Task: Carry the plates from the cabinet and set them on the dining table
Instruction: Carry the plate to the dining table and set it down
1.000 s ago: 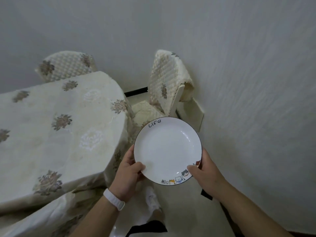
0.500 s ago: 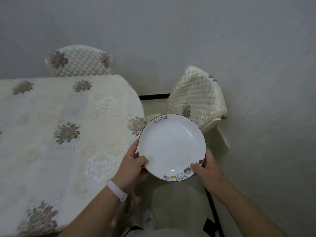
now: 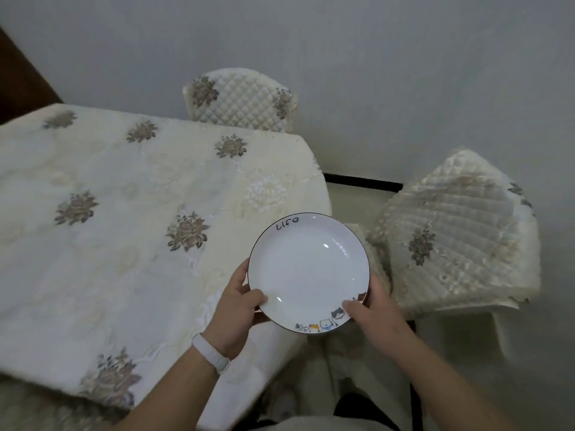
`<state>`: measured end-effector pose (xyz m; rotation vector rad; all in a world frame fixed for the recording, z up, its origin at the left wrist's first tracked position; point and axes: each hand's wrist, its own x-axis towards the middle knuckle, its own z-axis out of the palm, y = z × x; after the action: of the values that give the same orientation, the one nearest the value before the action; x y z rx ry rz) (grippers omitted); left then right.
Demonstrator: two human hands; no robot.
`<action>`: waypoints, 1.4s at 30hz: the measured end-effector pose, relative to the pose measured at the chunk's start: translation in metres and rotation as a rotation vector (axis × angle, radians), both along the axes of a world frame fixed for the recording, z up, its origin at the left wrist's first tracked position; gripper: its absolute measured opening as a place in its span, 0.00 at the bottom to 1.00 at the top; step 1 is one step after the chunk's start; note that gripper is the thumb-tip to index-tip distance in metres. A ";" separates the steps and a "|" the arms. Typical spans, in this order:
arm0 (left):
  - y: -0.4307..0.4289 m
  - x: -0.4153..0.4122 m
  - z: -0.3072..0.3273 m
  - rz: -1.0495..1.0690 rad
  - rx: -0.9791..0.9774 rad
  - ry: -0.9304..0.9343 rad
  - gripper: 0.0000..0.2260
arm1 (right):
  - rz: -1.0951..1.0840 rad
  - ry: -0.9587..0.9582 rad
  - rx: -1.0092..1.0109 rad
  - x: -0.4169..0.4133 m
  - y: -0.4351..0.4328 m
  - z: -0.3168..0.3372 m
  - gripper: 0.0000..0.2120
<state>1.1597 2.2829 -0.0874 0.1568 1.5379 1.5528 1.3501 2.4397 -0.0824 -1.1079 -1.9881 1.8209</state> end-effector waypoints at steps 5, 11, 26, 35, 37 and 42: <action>0.020 -0.014 -0.004 0.194 -0.069 0.010 0.31 | 0.155 -0.009 -0.083 -0.049 0.052 -0.019 0.24; 0.066 -0.020 -0.002 0.422 -0.122 -0.019 0.32 | 0.429 0.002 -0.138 -0.095 0.127 -0.029 0.26; 0.096 -0.066 -0.021 0.644 -0.125 -0.032 0.34 | 0.639 -0.047 -0.129 -0.188 0.178 -0.050 0.28; 0.100 -0.122 -0.069 0.620 -0.171 -0.126 0.34 | 0.663 -0.290 -0.065 -0.244 0.187 -0.085 0.27; 0.101 -0.132 -0.080 0.596 -0.173 -0.144 0.35 | 0.663 -0.306 -0.064 -0.253 0.187 -0.094 0.28; 0.107 -0.143 -0.102 0.559 -0.189 -0.137 0.35 | 0.639 -0.343 -0.054 -0.264 0.191 -0.112 0.29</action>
<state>1.0170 2.3902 -0.1890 -0.5174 1.6915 1.7784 1.0860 2.6312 -0.1940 -0.9077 -2.7530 2.0813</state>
